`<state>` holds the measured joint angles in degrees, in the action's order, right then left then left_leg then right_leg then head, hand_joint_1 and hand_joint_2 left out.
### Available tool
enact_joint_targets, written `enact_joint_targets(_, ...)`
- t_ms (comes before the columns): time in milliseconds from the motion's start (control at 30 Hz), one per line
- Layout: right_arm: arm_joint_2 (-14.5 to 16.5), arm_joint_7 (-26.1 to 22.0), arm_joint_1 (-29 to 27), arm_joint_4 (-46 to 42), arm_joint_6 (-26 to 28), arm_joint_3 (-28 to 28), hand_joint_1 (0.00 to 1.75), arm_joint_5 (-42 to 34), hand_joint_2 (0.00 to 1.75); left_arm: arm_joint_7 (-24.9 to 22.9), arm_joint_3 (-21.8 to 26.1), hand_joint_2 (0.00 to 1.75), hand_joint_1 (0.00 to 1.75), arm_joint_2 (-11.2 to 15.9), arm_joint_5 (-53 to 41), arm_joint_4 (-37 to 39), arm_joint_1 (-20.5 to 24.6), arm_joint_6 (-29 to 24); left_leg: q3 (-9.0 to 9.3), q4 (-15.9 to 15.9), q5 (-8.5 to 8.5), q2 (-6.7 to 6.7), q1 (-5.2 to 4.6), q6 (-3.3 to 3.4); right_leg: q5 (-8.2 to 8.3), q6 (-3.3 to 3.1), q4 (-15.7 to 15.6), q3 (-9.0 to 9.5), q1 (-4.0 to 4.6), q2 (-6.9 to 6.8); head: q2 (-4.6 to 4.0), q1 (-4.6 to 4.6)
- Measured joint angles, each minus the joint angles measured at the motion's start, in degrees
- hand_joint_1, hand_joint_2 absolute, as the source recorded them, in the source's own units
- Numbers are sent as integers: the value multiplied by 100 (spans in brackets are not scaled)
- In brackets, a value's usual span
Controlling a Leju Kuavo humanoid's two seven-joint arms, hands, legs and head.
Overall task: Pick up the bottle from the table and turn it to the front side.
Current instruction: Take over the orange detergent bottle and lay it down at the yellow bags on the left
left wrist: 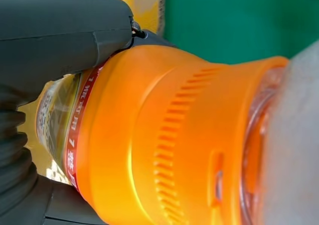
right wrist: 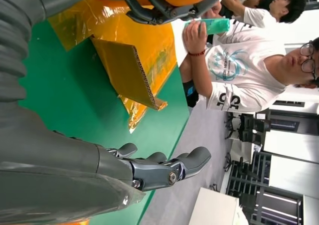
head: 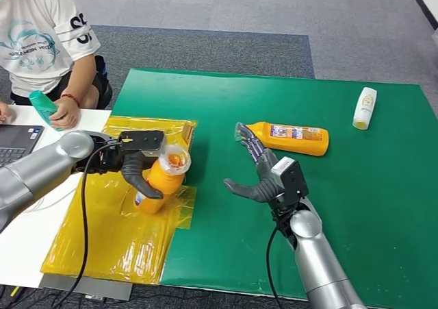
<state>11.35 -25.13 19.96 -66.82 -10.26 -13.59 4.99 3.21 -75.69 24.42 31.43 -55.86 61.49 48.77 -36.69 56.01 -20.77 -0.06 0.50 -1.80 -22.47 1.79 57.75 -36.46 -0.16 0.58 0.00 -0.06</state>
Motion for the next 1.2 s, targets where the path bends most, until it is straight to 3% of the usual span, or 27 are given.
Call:
enact_joint_targets(800, -7, 87, -6, 1, 133, -1, 0, -34, 175, -7, -636, 175, 175, -199, -669, 150, 399, -180, 0, 0, 0, 0, 0, 0, 1, -1, 0, -1, 0, 0, -2, -1)
enact_joint_targets(1200, -28, 217, 10, -2, 218, -170, 0, -189, 175, -55, -847, 175, 175, -308, -601, 482, 478, 81, 5, 0, 1, 1, 0, -1, 3, -4, 1, 4, 0, 1, -1, -1)
